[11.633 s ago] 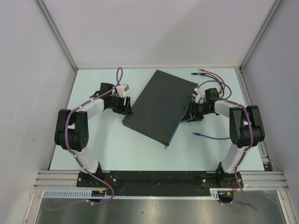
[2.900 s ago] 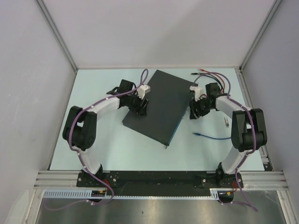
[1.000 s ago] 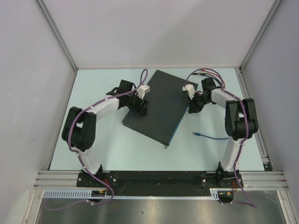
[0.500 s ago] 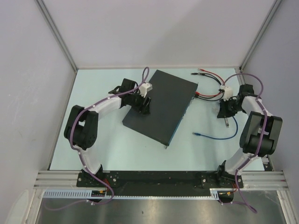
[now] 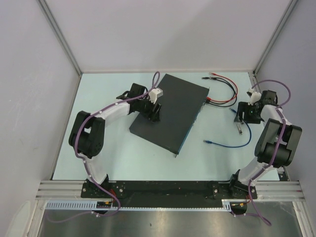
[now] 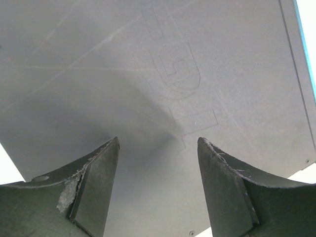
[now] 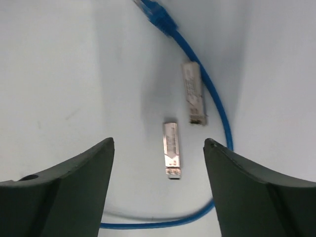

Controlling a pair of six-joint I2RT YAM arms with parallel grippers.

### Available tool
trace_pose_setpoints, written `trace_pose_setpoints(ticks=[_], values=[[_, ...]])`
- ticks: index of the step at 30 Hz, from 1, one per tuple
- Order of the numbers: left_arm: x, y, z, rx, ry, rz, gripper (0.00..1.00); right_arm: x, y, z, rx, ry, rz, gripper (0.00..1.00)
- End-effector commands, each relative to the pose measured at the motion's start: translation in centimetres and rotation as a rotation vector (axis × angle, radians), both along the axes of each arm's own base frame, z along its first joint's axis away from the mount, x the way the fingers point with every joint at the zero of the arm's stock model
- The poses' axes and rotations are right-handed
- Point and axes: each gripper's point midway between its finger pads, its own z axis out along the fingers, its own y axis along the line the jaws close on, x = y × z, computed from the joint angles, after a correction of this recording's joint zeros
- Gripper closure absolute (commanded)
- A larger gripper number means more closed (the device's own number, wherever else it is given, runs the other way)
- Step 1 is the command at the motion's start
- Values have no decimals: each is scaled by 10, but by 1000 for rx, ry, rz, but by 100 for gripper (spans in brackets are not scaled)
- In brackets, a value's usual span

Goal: Pull the plug from the switch port

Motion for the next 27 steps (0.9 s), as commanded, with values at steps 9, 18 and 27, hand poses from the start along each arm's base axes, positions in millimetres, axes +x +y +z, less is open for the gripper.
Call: trace_pose_setpoints(ticks=[9, 18, 27], values=[[1, 17, 45, 7, -77, -26, 31, 84, 83, 112, 200, -344, 57, 5], [8, 9, 38, -15, -28, 12, 31, 90, 159, 83, 550, -229, 155, 32], [-10, 14, 14, 40, 13, 6, 32, 96, 176, 44, 596, -127, 100, 49]])
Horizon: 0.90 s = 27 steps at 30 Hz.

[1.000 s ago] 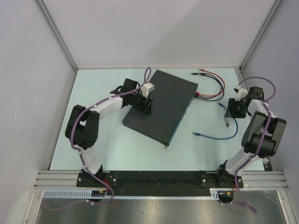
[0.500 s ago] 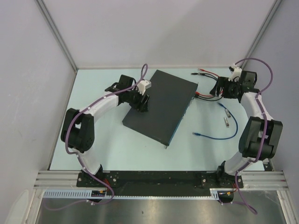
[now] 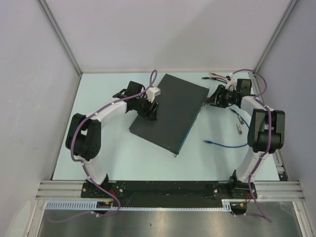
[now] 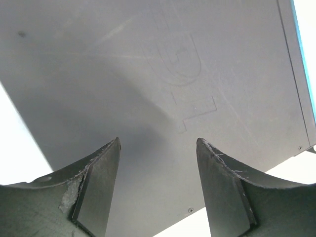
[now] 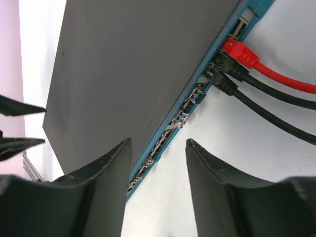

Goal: Pull the plug from the switch port

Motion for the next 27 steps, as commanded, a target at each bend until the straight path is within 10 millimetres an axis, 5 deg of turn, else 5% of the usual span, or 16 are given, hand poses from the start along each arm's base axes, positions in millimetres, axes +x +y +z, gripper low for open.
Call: trace_pose_setpoints(ticks=[1, 7, 14, 27], values=[[-10, 0, -9, 23, 16, -11, 32, 7, 5, -14, 31, 33, -20, 49], [-15, 6, -11, 46, 8, -14, 31, 6, 11, -45, 8, 88, -8, 54], [-14, 15, -11, 93, -24, -16, 30, 6, 23, -58, 29, 88, 35, 53], [-13, 11, -17, 97, -16, -32, 30, 11, 12, -79, 29, 143, -27, 55]])
